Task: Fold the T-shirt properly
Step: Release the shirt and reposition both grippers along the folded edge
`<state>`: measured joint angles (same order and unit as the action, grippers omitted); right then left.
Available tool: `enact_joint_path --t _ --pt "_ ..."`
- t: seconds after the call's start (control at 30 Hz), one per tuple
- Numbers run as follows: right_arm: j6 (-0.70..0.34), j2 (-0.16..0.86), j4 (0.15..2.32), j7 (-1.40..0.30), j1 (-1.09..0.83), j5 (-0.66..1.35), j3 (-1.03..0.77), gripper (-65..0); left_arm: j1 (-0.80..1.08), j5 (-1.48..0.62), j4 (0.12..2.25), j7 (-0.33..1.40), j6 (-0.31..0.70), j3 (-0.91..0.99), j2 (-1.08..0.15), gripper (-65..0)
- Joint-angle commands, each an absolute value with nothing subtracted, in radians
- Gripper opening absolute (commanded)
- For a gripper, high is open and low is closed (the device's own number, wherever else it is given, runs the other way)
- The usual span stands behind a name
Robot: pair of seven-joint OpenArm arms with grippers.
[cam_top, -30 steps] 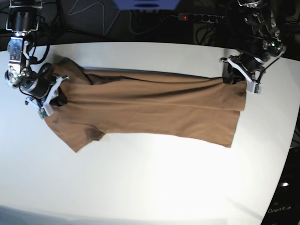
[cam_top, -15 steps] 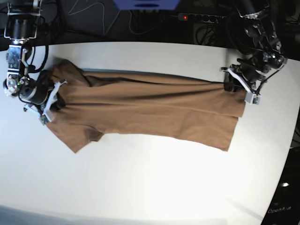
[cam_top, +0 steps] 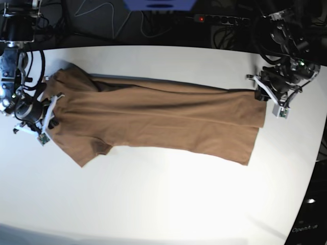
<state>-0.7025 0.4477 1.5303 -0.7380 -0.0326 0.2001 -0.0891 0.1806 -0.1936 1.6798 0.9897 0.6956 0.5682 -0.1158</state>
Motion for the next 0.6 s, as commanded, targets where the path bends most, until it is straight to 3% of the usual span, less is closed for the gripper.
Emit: enact_joint_path --t 0.0,0.07,0.3,0.37,0.43,0.57 --pt "-0.698 0.467 1.547 -0.73 -0.01 0.206 -0.097 -56.7 0.173 -0.206 1.718 0.974 0.698 0.572 -0.124 -55.0" --pt "-0.698 0.469 1.546 -0.731 0.016 0.206 -0.096 -54.8 0.179 -0.206 1.747 0.98 0.698 0.572 -0.124 -54.8" --pt "-0.698 0.47 1.524 -0.803 0.139 0.206 -0.096 -22.6 0.14 -0.208 1.848 1.059 0.698 0.648 -0.096 -54.6" --pt "-0.698 0.47 1.523 -0.816 0.183 0.206 -0.096 -17.6 0.104 -0.208 1.856 1.092 0.698 0.687 -0.094 -53.8" --pt "-0.698 0.47 1.503 -0.816 0.213 0.206 -0.096 -15.8 0.062 -0.208 1.845 1.121 0.698 0.702 -0.097 -48.1" --pt "-0.698 0.466 1.311 -0.808 0.329 0.206 -0.09 -15.8 -0.024 -0.2 1.796 1.129 0.698 0.716 -0.099 -25.9"
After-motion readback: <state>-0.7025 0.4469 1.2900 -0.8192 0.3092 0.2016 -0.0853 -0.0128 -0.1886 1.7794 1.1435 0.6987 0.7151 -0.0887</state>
